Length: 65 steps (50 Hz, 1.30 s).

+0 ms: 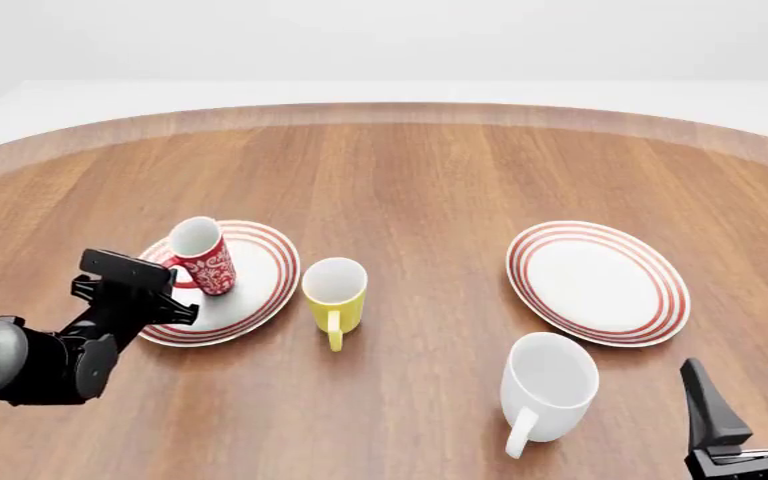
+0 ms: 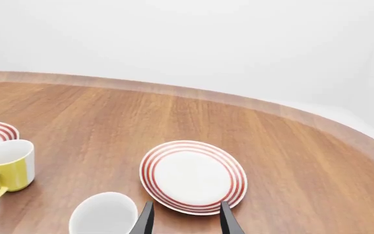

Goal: Put the red mug on the left plate.

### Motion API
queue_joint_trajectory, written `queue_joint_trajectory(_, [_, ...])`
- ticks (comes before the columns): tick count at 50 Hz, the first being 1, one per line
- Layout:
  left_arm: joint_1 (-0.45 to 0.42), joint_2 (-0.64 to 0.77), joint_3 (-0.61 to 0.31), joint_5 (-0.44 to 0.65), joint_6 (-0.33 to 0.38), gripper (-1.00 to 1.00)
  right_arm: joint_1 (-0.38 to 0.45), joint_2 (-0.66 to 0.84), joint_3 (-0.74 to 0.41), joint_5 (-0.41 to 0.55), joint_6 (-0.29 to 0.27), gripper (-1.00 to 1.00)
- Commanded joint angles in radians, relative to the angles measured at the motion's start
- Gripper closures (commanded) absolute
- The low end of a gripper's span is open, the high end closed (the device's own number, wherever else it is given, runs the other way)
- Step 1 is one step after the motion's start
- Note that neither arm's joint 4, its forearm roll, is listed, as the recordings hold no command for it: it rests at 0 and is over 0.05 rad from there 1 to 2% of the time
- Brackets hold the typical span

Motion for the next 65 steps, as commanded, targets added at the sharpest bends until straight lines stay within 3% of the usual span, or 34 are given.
queue_joint_trajectory(1, [-0.003, -0.004, -0.002, 0.004, 0.007, 1.00, 0.001, 0.002, 0.000, -0.001, 0.001, -1.00])
queue_joint_trajectory(13, [0.000, -0.005, -0.010, 0.016, 0.011, 1.00, -0.004, 0.023, 0.000, -0.017, 0.007, -1.00])
queue_joint_trajectory(14, [0.000, -0.014, -0.012, 0.023, 0.008, -1.00, -0.003, 0.041, 0.000, -0.035, 0.007, -1.00])
queue_joint_trajectory(34, [-0.007, -0.010, 0.000, 0.019, -0.020, -1.00, -0.003, 0.029, 0.000, -0.028, 0.005, -1.00])
queue_joint_trajectory(65, [-0.062, -0.122, 0.084, 0.019, -0.042, -1.00, -0.001, 0.013, 0.000, -0.010, 0.002, -1.00])
